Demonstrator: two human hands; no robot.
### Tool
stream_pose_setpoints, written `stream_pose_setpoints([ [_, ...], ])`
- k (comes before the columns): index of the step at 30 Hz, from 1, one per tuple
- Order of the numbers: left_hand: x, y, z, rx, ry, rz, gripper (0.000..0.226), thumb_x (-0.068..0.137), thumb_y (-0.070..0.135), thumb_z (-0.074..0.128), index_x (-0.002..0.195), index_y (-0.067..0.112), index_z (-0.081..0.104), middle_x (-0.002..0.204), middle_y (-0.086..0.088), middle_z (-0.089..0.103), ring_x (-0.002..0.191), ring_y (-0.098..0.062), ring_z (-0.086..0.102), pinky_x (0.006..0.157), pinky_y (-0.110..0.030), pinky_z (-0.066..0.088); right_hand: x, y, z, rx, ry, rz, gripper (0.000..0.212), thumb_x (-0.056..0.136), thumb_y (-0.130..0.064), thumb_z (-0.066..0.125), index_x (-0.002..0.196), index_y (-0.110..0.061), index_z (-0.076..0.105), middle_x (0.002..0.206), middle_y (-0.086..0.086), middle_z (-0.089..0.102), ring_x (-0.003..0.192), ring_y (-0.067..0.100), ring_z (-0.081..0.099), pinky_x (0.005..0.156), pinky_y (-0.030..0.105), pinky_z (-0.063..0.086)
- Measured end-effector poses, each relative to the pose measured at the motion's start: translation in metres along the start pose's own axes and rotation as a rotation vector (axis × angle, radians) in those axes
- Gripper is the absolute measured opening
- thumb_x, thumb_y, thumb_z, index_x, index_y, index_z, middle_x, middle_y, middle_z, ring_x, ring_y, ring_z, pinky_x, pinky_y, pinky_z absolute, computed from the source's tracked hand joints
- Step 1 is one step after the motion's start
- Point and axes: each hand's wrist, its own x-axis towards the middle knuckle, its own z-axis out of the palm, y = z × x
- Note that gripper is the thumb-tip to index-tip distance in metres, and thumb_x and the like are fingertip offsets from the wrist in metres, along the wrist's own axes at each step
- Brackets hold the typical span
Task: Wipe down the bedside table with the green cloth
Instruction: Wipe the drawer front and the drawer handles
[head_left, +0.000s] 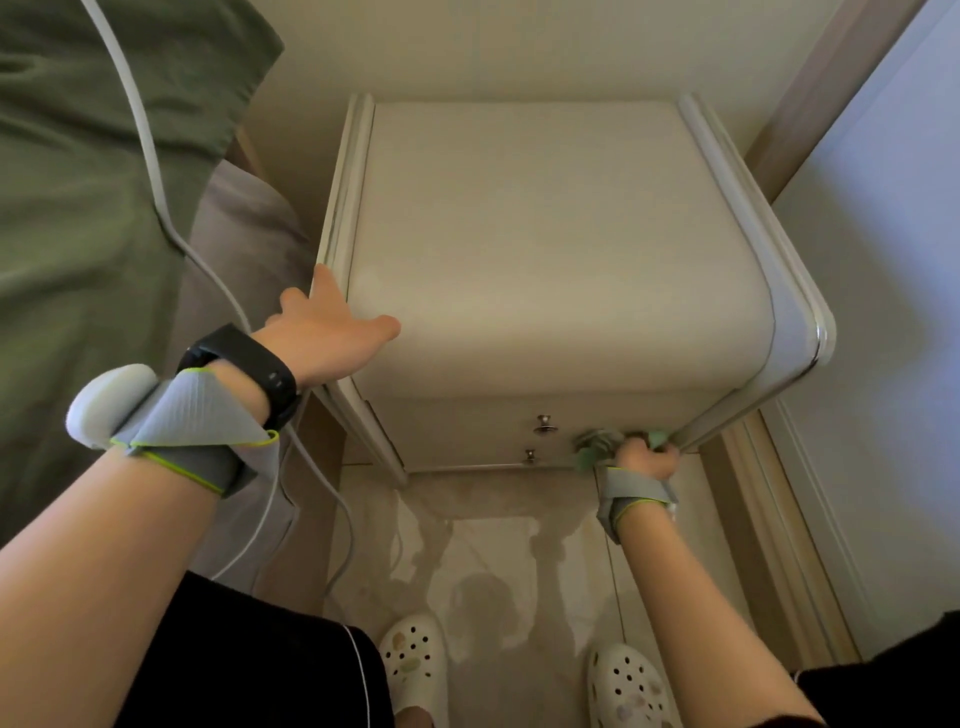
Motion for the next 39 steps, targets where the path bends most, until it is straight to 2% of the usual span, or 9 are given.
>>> stream_pose_setpoints([
  [5, -0.002, 0.001, -0.001, 0.010, -0.002, 0.003, 0.090, 0.089, 0.053, 0.048, 0.152, 0.022, -0.009, 0.159, -0.014, 0.005, 0.142, -0.041, 0.020, 0.108, -0.048, 0.028, -0.017, -0.011, 0.005, 0.188, 0.185, -0.450, 0.027, 0.086, 0.004, 0.043, 0.112, 0.008, 0.050, 0.100, 0.014, 0.055, 0.088, 0.020, 0.052, 0.084, 0.011, 0.042],
  [10, 0.000, 0.002, 0.001, 0.000, 0.008, -0.006, 0.092, 0.088, 0.054, 0.048, 0.152, 0.022, -0.010, 0.158, -0.015, 0.006, 0.142, -0.041, 0.020, 0.108, -0.048, 0.029, 0.019, 0.023, 0.007, 0.138, -0.186, 0.361, 0.057, 0.083, -0.008, 0.058, 0.136, -0.005, 0.036, 0.137, 0.014, 0.044, 0.125, 0.031, 0.046, 0.099, 0.035, 0.039],
  [12, 0.000, 0.003, 0.004, 0.011, 0.015, -0.007, 0.092, 0.089, 0.054, 0.048, 0.152, 0.021, -0.010, 0.158, -0.016, 0.005, 0.142, -0.041, 0.019, 0.108, -0.046, 0.029, 0.018, 0.033, 0.005, -0.619, -0.324, 0.111, 0.085, 0.065, -0.014, 0.076, 0.138, -0.011, 0.034, 0.144, 0.009, 0.037, 0.135, 0.030, 0.038, 0.100, 0.043, 0.043],
  [15, 0.000, 0.005, 0.005, 0.030, 0.020, -0.009, 0.092, 0.089, 0.054, 0.047, 0.152, 0.020, -0.011, 0.158, -0.017, 0.005, 0.141, -0.041, 0.021, 0.108, -0.046, 0.030, 0.019, 0.009, 0.012, 0.141, -0.077, 0.256, 0.056, 0.078, -0.010, 0.063, 0.130, -0.005, 0.045, 0.133, 0.016, 0.051, 0.121, 0.032, 0.052, 0.091, 0.036, 0.045],
  [20, -0.001, 0.005, 0.004, 0.040, 0.034, -0.008, 0.091, 0.089, 0.053, 0.047, 0.152, 0.021, -0.012, 0.158, -0.016, 0.004, 0.142, -0.041, 0.020, 0.107, -0.046, 0.030, -0.009, 0.004, 0.015, 0.237, 0.171, -0.215, 0.022, 0.086, 0.000, 0.039, 0.105, 0.002, 0.049, 0.109, 0.026, 0.056, 0.098, 0.039, 0.056, 0.084, 0.026, 0.041],
  [27, -0.001, 0.006, 0.006, 0.047, 0.046, -0.006, 0.092, 0.089, 0.053, 0.047, 0.152, 0.019, -0.011, 0.158, -0.017, 0.005, 0.141, -0.041, 0.021, 0.107, -0.046, 0.031, 0.021, 0.035, 0.013, 0.067, -0.263, 0.514, 0.052, 0.078, -0.012, 0.062, 0.127, -0.009, 0.045, 0.135, 0.014, 0.049, 0.115, 0.035, 0.054, 0.074, 0.036, 0.053],
  [31, -0.002, 0.006, 0.005, 0.047, 0.047, -0.006, 0.091, 0.090, 0.051, 0.047, 0.152, 0.019, -0.011, 0.158, -0.017, 0.006, 0.141, -0.041, 0.022, 0.107, -0.046, 0.031, -0.013, -0.007, 0.013, 0.281, -0.011, 0.020, 0.026, 0.086, -0.004, 0.050, 0.111, -0.004, 0.054, 0.110, 0.021, 0.057, 0.098, 0.032, 0.058, 0.070, 0.020, 0.028],
  [34, -0.003, 0.006, 0.005, 0.046, 0.043, -0.003, 0.091, 0.090, 0.052, 0.047, 0.152, 0.020, -0.012, 0.158, -0.017, 0.005, 0.141, -0.041, 0.022, 0.106, -0.045, 0.033, -0.031, -0.018, 0.012, 0.317, 0.170, -0.330, 0.017, 0.084, 0.007, 0.040, 0.094, -0.003, 0.050, 0.091, 0.012, 0.049, 0.074, 0.012, 0.042, 0.067, 0.009, 0.039],
  [39, -0.003, 0.006, 0.005, 0.040, 0.047, -0.006, 0.092, 0.089, 0.052, 0.048, 0.152, 0.019, -0.011, 0.158, -0.018, 0.006, 0.140, -0.042, 0.022, 0.107, -0.045, 0.032, -0.009, 0.056, 0.024, -0.113, -0.168, 0.033, 0.025, 0.090, -0.002, 0.043, 0.111, -0.010, 0.054, 0.123, 0.018, 0.058, 0.109, 0.034, 0.055, 0.100, 0.036, 0.042],
])
